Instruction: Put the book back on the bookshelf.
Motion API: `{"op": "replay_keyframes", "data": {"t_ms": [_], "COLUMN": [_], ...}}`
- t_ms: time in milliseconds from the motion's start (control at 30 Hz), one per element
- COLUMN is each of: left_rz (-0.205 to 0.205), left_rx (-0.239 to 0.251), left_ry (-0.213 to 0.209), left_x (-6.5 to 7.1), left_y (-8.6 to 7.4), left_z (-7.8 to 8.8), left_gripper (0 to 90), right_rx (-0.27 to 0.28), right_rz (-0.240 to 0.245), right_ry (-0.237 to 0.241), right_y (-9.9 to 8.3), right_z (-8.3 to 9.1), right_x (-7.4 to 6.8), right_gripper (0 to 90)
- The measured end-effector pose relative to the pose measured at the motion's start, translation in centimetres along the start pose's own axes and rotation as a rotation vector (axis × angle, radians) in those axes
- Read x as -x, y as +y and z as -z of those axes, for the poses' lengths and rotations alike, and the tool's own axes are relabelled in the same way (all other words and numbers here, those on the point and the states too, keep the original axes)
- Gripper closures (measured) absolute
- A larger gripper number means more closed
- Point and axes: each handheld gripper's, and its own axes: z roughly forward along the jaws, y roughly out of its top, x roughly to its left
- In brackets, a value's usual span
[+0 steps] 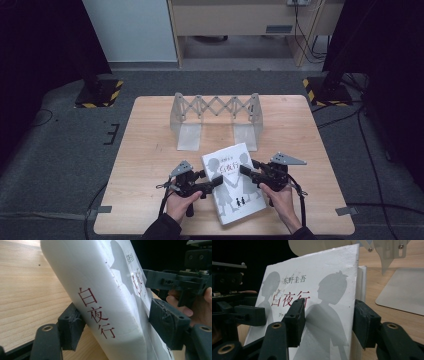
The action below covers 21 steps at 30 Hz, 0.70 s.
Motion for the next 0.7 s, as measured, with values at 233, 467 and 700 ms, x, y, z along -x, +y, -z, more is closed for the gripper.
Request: {"op": "replay_keyframes", "data": {"t_ms": [233, 467, 700], "left_rz": [0.01, 0.017, 0.058], "left_rx": [0.012, 0.017, 0.06], "left_ry": [-0.043, -0.05, -0.087], "left_x": [-0.3, -0.3, -0.1], "left_y": [-0.1, -0.2, -0.4], "left_z": [-0.6, -1.3, -1.6], "left_gripper": [28.8, 26.7, 33.1], "right_rx": [0.002, 0.005, 0.003], "right_rz": [-0.003, -0.007, -0.015], "right_ry": [0.007, 0.013, 0.048], "right_y": [0.0, 0.0, 0.0], "right_z": [0.0, 0.0, -0.3], "right_x": [0.1, 0.1, 0.0], "right_gripper": [48.8, 49.7, 50.4]}}
